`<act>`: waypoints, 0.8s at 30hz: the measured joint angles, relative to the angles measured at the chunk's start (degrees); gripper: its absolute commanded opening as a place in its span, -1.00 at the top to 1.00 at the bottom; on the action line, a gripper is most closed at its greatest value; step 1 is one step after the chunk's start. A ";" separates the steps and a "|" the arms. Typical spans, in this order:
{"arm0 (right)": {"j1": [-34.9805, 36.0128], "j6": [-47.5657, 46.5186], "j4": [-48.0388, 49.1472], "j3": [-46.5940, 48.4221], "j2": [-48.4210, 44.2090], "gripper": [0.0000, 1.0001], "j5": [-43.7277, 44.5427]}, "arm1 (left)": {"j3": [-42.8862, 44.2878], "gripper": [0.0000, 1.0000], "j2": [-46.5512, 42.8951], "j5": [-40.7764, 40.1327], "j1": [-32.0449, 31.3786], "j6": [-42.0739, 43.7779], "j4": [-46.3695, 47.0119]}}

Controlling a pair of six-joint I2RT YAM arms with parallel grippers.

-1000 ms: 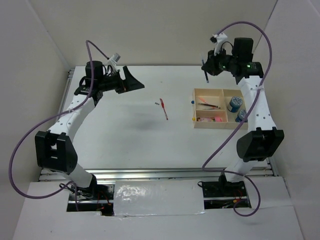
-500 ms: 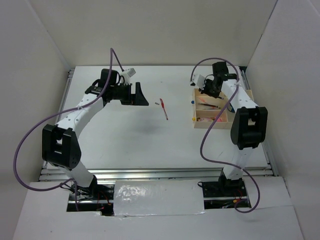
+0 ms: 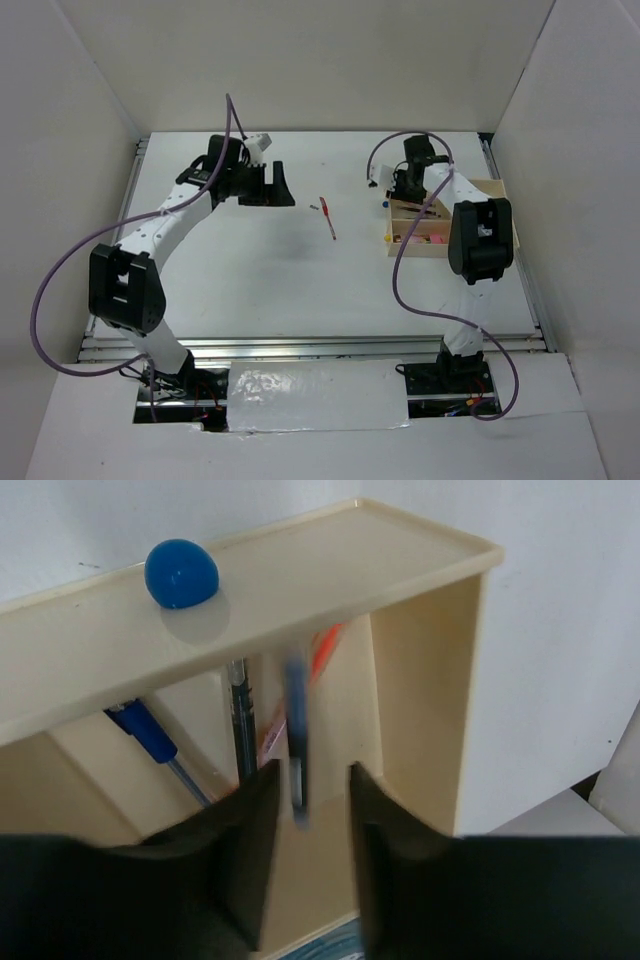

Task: Sort the stationery into containers
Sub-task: Place the pen in the storage box, then pick up the pen from the center of the board.

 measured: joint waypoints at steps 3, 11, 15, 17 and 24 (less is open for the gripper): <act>0.31 0.11 0.83 -0.46 0.76 -0.09 1.92 | 4.02 -0.99 2.27 -8.13 -2.25 -0.37 -1.53; 0.22 7.89 -0.90 2.40 0.55 -0.10 3.13 | 6.80 -0.99 5.38 -19.41 -5.35 -3.93 -2.99; 0.37 17.57 -2.71 7.85 -2.34 -0.08 0.09 | 4.55 -0.99 5.18 -17.51 -0.37 -6.36 -2.58; 1.01 23.71 -3.13 11.06 -4.57 -0.06 -1.44 | 3.52 -0.98 5.05 -15.72 2.86 -7.45 -2.29; 12.61 47.67 -3.04 19.26 -8.98 -0.01 -8.22 | -1.46 -0.99 1.36 -10.40 10.21 -9.14 -0.17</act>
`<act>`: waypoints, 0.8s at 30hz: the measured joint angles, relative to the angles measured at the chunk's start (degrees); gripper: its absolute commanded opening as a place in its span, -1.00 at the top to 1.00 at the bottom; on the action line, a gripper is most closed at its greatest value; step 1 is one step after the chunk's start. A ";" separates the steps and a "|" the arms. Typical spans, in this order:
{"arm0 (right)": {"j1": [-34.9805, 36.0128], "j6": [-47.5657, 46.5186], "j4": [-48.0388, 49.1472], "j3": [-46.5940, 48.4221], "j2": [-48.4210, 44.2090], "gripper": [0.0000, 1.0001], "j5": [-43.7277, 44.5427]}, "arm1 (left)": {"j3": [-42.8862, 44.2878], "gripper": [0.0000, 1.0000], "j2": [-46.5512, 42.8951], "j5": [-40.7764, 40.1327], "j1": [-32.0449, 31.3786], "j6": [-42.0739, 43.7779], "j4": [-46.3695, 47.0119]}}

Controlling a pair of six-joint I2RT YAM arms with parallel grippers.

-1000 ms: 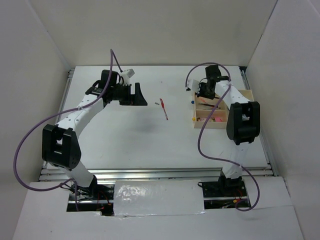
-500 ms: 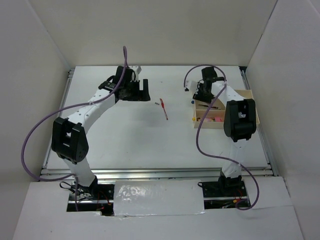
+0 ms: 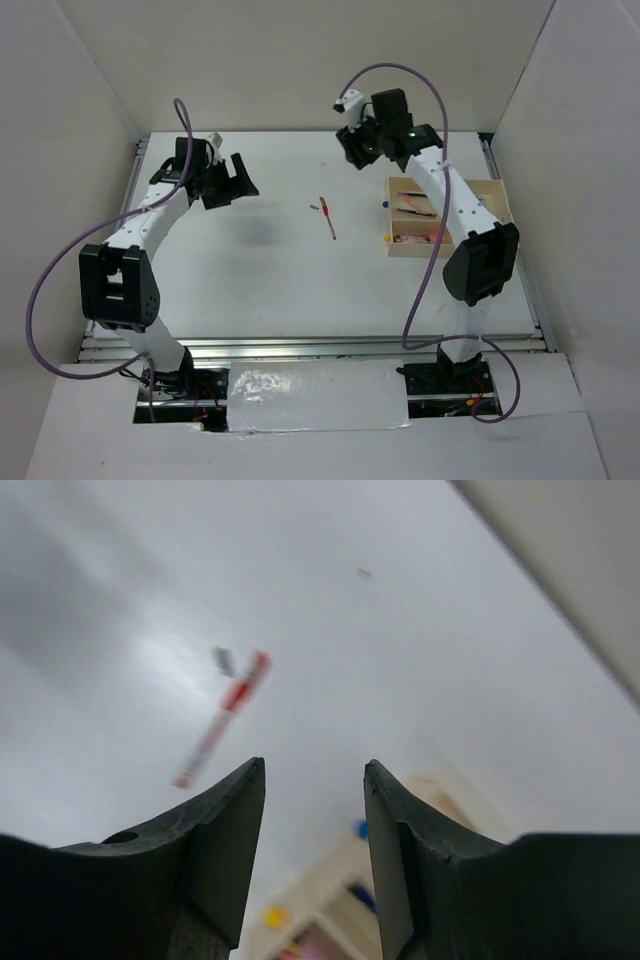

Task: Sort the stationery into containers
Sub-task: Pick up the pen from the center of the board.

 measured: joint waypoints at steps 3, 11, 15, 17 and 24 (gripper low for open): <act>4.87 9.14 -0.39 2.45 3.96 -0.01 -2.93 | -0.87 -0.99 -2.03 1.62 0.79 0.02 0.26; 6.01 20.17 -0.81 4.85 19.91 -0.03 -1.77 | -2.95 -0.98 -4.24 4.68 1.75 0.00 1.95; 6.69 21.49 -1.03 4.87 22.84 -0.06 -0.83 | -4.09 -0.97 -4.24 5.64 1.79 -0.07 2.05; 7.08 21.70 -0.96 4.90 23.12 -0.06 -0.79 | -4.22 -0.97 -4.24 6.01 1.79 -0.09 2.08; 7.63 21.90 -0.92 4.90 24.17 0.04 -0.92 | -4.22 -0.96 -4.24 6.82 1.79 -0.31 2.36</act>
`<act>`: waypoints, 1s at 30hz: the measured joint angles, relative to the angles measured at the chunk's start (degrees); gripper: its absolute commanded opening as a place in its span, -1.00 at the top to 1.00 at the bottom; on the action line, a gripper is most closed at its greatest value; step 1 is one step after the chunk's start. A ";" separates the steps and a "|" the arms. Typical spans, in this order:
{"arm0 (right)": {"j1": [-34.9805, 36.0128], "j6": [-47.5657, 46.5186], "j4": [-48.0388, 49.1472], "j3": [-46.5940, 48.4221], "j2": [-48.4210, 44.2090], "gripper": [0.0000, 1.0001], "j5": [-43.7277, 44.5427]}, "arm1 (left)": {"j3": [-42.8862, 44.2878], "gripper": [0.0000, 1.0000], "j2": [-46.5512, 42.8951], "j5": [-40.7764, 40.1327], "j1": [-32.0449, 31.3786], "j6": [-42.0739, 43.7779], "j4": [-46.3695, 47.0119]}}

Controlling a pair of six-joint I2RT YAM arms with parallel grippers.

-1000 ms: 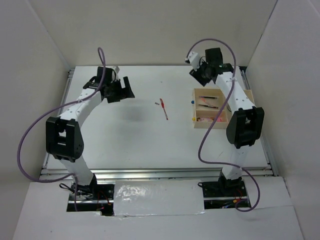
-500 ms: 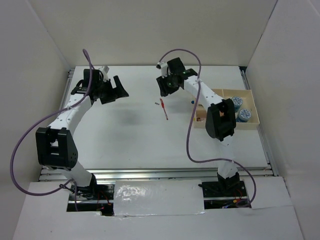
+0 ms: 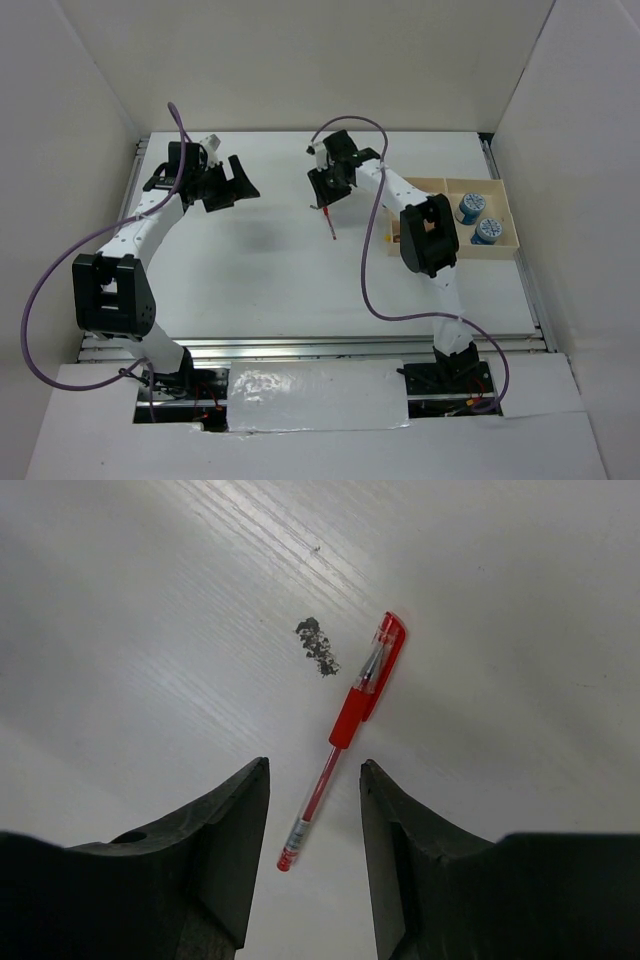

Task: Sort the stationery into containers
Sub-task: Pick up the pen from the center of the board.

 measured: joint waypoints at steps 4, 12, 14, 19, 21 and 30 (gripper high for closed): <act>0.00 0.00 -0.07 -0.02 1.07 0.08 -0.02 | 0.00 -0.95 0.20 0.20 0.00 -0.81 0.02; 0.00 -0.04 -0.20 -1.55 1.16 0.12 -0.57 | 0.00 -0.94 0.87 0.31 0.00 -1.03 0.04; 0.00 -0.04 -0.28 -2.38 1.22 0.13 -0.66 | 0.00 -0.94 0.87 0.48 0.00 -1.05 0.22; -0.02 -0.07 -0.70 -3.63 2.40 0.24 -0.59 | -0.22 -0.93 0.90 0.72 0.00 -1.07 0.63; -0.02 -0.07 -0.79 -3.85 2.99 0.28 -0.50 | -0.50 -0.93 0.92 0.76 0.00 -1.09 0.83; 0.61 -0.31 -1.07 -3.76 3.04 0.44 2.99 | -0.81 -0.92 0.92 0.85 0.00 -1.16 0.92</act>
